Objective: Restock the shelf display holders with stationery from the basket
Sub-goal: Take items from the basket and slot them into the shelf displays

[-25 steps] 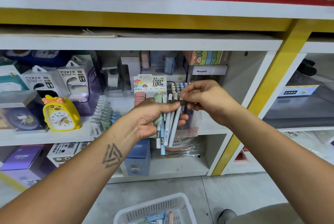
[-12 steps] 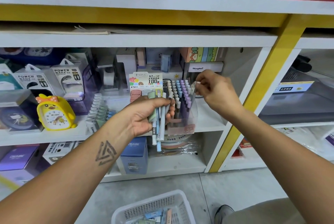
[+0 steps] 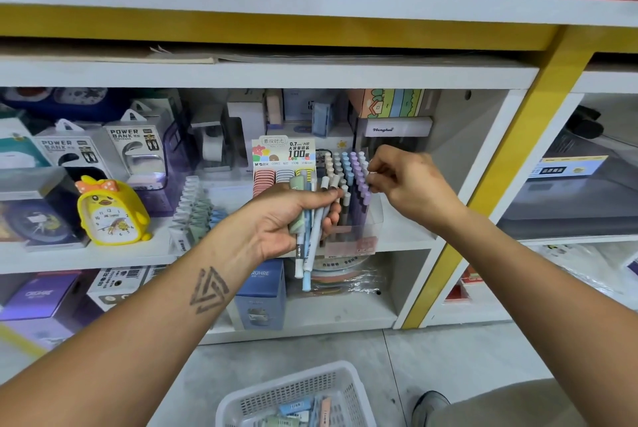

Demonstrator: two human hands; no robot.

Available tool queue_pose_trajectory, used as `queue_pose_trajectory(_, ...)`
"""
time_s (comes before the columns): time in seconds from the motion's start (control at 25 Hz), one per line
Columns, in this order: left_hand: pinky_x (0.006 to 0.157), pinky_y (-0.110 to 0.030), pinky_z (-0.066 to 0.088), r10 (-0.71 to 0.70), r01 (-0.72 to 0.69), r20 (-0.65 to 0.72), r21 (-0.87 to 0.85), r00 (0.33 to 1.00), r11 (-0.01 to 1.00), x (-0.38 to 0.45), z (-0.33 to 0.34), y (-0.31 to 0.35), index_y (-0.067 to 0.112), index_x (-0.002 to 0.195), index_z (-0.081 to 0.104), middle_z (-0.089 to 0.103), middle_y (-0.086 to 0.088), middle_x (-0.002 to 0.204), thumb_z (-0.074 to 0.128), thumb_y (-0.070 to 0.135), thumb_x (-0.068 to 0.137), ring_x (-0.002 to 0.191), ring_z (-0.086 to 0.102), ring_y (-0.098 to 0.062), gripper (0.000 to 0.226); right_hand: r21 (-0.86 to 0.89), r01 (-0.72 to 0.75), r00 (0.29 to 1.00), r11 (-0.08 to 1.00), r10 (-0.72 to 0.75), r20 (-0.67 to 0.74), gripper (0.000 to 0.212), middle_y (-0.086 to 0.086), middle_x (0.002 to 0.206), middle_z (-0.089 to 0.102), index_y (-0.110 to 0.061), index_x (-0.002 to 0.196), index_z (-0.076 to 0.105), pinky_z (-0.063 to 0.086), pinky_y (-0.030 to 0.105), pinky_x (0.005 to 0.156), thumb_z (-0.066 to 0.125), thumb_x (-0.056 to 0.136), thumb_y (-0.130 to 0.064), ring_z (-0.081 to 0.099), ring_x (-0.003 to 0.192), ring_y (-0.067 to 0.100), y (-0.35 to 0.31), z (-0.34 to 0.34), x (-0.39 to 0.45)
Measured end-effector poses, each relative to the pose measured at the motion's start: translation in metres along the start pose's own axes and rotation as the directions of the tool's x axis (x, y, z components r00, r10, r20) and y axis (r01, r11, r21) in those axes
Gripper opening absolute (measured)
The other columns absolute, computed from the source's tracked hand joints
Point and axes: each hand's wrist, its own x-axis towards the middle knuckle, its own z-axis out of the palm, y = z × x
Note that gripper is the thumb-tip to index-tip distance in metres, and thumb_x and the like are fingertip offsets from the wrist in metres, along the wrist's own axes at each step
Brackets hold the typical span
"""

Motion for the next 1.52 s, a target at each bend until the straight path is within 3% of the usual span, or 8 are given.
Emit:
queue_pose_trajectory(0.24,0.057,-0.02,0.054,-0.006,0.005,0.046,0.025,0.999,1.0,-0.002,-0.002,0.001,-0.003,0.107,0.071,0.069,-0.008,0.078,0.073,0.007,0.073,0.063,0.064,-0.013,0.035,-0.212,0.019,0.998,0.977,-0.007,0.061,0.023,0.009,0.106,0.065,-0.011,0.116,0.073,0.048,0.033,0.08,0.057,0.1,-0.014,0.06,0.097,0.026,-0.001,0.004,0.002)
queue_pose_trajectory(0.36,0.056,-0.02,0.054,0.006,-0.01,0.076,0.049,0.997,0.999,-0.003,-0.001,0.001,-0.003,0.106,0.072,0.068,-0.009,0.078,0.075,0.007,0.073,0.065,0.064,-0.014,0.034,0.062,-0.044,0.999,0.997,0.045,-0.018,0.019,-0.003,0.102,0.064,-0.021,0.108,0.076,0.044,0.025,0.078,0.063,0.097,-0.028,0.06,0.092,0.013,-0.023,0.0,0.006)
queue_pose_trajectory(0.52,0.053,-0.021,0.054,0.027,-0.034,0.1,0.068,0.995,0.997,-0.004,0.0,0.0,0.002,0.09,0.073,0.067,-0.011,0.076,0.075,0.006,0.073,0.065,0.065,-0.016,0.017,0.358,-0.221,0.962,0.907,0.143,0.231,0.016,-0.008,0.084,0.072,-0.018,0.085,0.08,0.05,0.017,0.066,0.076,0.087,-0.034,0.064,0.075,0.002,-0.046,0.005,0.005)
queue_pose_trajectory(0.72,0.058,-0.024,0.058,0.003,-0.003,0.122,-0.004,0.993,1.0,-0.008,0.0,0.003,-0.001,0.098,0.073,0.067,-0.013,0.082,0.072,0.017,0.079,0.068,0.067,-0.018,0.026,0.735,-0.341,0.939,0.586,0.253,0.235,0.005,0.009,0.085,0.072,-0.002,0.091,0.073,0.047,0.027,0.074,0.07,0.087,-0.002,0.063,0.08,0.017,-0.042,0.001,0.006)
queue_pose_trajectory(0.84,0.058,-0.024,0.058,-0.007,0.012,0.106,-0.048,0.994,0.999,-0.008,-0.002,0.004,-0.005,0.113,0.067,0.069,-0.013,0.083,0.064,0.012,0.084,0.067,0.067,-0.017,0.033,0.88,-0.291,0.935,0.375,0.304,0.18,0.011,0.013,0.084,0.071,-0.002,0.09,0.07,0.048,0.025,0.062,0.06,0.092,0.002,0.061,0.07,0.019,-0.032,-0.014,0.01)
queue_pose_trajectory(1.16,0.066,-0.031,0.062,0.016,-0.016,0.016,-0.021,1.0,1.0,-0.003,-0.004,0.002,-0.003,0.118,0.065,0.07,-0.016,0.095,0.065,-0.004,0.08,0.074,0.07,-0.022,0.038,0.632,-0.14,0.92,0.762,0.336,-0.201,0.012,0.008,0.07,0.064,-0.008,0.088,0.068,0.048,0.025,0.053,0.061,0.094,-0.001,0.055,0.054,0.014,-0.015,-0.024,0.009)
queue_pose_trajectory(1.36,0.064,-0.032,0.061,0.032,-0.032,-0.007,-0.022,0.999,0.999,-0.001,-0.002,0.0,-0.002,0.115,0.067,0.072,-0.016,0.092,0.067,-0.005,0.073,0.075,0.071,-0.023,0.042,0.292,-0.101,0.962,0.951,0.168,-0.213,0.006,0.008,0.083,0.069,-0.013,0.097,0.067,0.06,0.041,0.072,0.062,0.096,-0.01,0.067,0.073,0.022,-0.006,-0.012,0.007)
queue_pose_trajectory(1.52,0.062,-0.032,0.061,0.03,-0.03,0.001,-0.019,1.0,0.999,0.0,-0.002,0.0,-0.004,0.109,0.069,0.072,-0.016,0.088,0.067,-0.006,0.073,0.072,0.072,-0.023,0.036,0.123,-0.063,0.985,0.99,0.082,-0.151,0.008,0.001,0.088,0.07,-0.018,0.102,0.067,0.06,0.042,0.077,0.063,0.096,-0.017,0.07,0.078,0.016,0.0,-0.003,0.001)
